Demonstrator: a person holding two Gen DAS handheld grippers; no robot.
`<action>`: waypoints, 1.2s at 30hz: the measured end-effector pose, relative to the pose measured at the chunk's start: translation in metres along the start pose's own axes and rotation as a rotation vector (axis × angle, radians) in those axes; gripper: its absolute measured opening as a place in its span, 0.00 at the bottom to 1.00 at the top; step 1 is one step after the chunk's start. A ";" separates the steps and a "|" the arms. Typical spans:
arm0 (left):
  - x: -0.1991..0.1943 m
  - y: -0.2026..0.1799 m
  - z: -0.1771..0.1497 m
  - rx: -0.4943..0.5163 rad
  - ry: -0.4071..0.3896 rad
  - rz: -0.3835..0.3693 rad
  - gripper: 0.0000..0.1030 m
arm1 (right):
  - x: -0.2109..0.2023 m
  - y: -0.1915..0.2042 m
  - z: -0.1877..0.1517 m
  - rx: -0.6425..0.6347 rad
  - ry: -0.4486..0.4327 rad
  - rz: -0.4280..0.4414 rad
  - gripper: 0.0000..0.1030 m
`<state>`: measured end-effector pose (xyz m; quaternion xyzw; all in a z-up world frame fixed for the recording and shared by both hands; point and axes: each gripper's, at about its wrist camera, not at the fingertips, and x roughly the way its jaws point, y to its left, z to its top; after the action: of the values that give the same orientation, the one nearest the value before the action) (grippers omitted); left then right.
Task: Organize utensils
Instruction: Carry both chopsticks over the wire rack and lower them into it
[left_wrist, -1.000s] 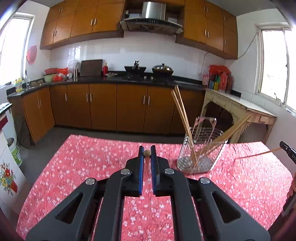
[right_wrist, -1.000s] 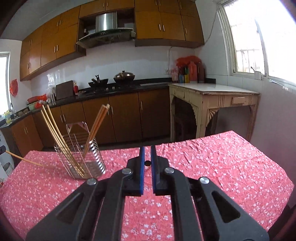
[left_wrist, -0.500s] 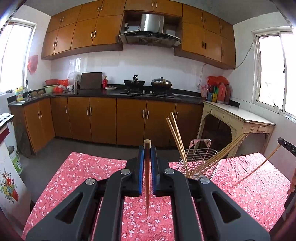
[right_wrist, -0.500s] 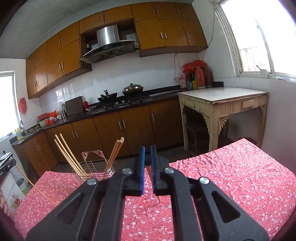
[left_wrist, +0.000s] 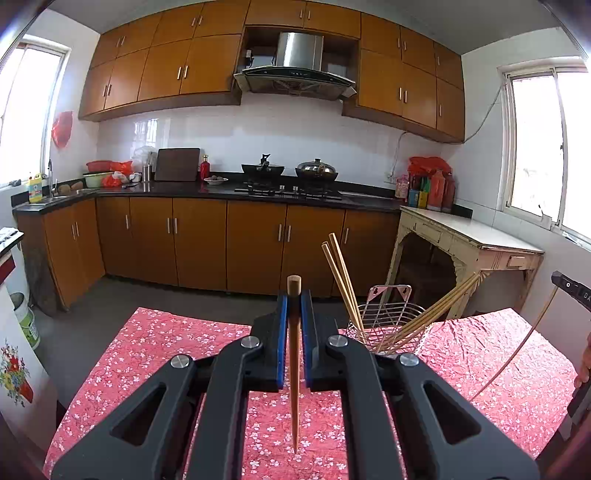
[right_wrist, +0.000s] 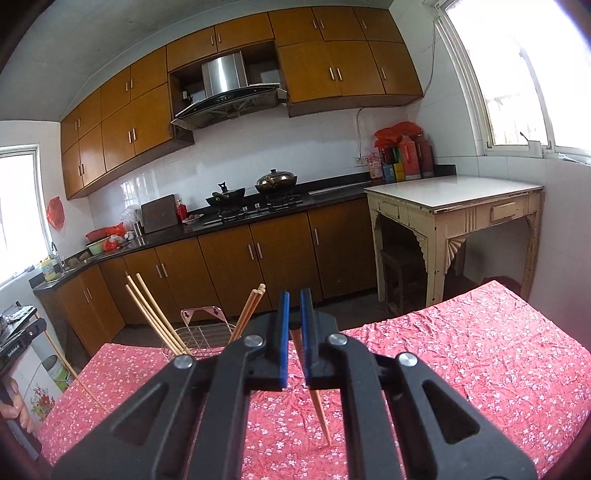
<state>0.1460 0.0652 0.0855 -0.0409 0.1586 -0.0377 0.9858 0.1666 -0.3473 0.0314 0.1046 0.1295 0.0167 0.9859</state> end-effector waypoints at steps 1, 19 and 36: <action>0.000 0.000 0.001 -0.003 -0.002 -0.003 0.07 | 0.000 0.002 0.001 0.000 -0.001 0.003 0.07; 0.007 -0.032 0.057 -0.040 -0.077 -0.090 0.07 | 0.000 0.064 0.073 -0.058 -0.064 0.144 0.07; 0.081 -0.075 0.118 -0.104 -0.143 -0.076 0.07 | 0.076 0.140 0.146 -0.074 -0.124 0.227 0.07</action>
<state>0.2558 -0.0083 0.1791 -0.1005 0.0880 -0.0636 0.9890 0.2770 -0.2355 0.1798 0.0831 0.0551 0.1266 0.9869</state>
